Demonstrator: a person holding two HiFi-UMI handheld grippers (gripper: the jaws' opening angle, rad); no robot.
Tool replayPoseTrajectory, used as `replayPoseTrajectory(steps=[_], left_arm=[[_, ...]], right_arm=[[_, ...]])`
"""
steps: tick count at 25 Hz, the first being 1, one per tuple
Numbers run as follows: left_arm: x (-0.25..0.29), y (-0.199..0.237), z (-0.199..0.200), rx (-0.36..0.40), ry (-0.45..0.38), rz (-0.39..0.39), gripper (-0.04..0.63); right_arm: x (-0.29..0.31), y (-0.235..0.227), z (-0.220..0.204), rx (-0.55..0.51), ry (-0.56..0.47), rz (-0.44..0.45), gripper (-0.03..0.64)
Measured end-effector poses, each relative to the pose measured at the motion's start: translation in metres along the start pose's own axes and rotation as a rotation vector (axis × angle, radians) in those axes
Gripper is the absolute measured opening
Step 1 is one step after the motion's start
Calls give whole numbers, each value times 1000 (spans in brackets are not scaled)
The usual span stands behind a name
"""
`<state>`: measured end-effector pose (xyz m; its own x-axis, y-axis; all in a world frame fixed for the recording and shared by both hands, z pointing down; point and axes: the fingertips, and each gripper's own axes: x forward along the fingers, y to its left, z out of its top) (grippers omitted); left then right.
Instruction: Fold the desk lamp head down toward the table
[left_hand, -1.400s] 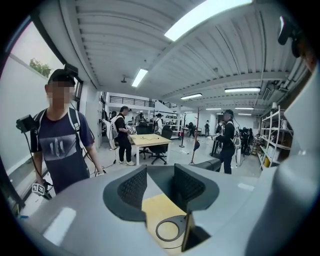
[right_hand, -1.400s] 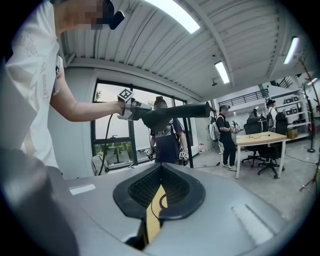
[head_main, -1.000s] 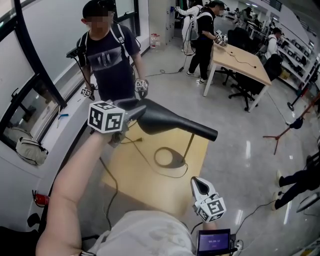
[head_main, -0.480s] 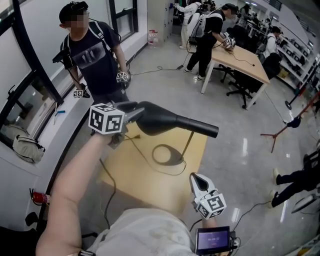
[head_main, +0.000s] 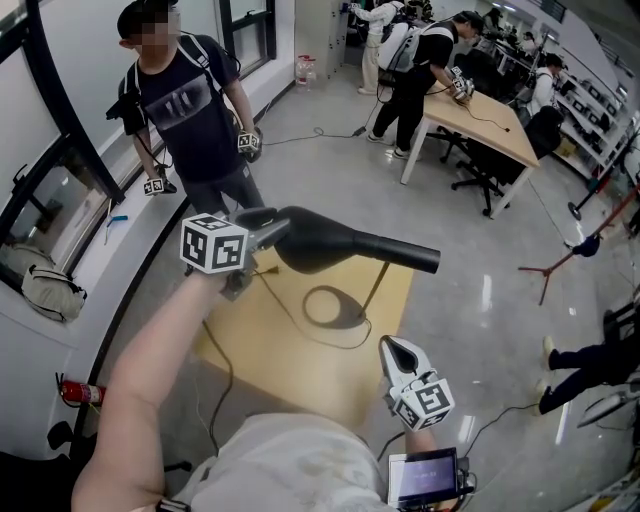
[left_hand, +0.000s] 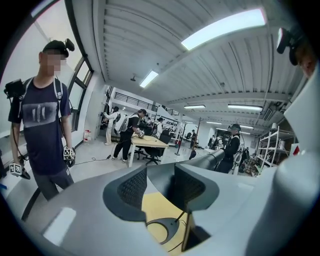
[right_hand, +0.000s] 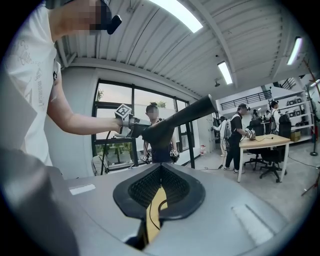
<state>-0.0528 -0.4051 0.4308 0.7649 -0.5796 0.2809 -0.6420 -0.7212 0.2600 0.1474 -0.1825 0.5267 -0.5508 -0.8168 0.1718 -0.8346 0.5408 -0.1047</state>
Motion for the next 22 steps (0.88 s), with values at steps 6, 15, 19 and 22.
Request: replayPoseTrajectory(steps=[6,15,19,22], left_arm=[[5,2,-13,-28,0,-10,175],[13,5,-34,-85,0,-23,173],[16,8,-40,-115,-11,-30,173],[17,10,-43,-133,-14,-34,173]], right_arm=[[3,0,1,-2,-1,3,12],[6,0,4,-9,6,-1,12],[7,1,5,-6,6,-6,12],[9,3,7,-11,10,-6,12]])
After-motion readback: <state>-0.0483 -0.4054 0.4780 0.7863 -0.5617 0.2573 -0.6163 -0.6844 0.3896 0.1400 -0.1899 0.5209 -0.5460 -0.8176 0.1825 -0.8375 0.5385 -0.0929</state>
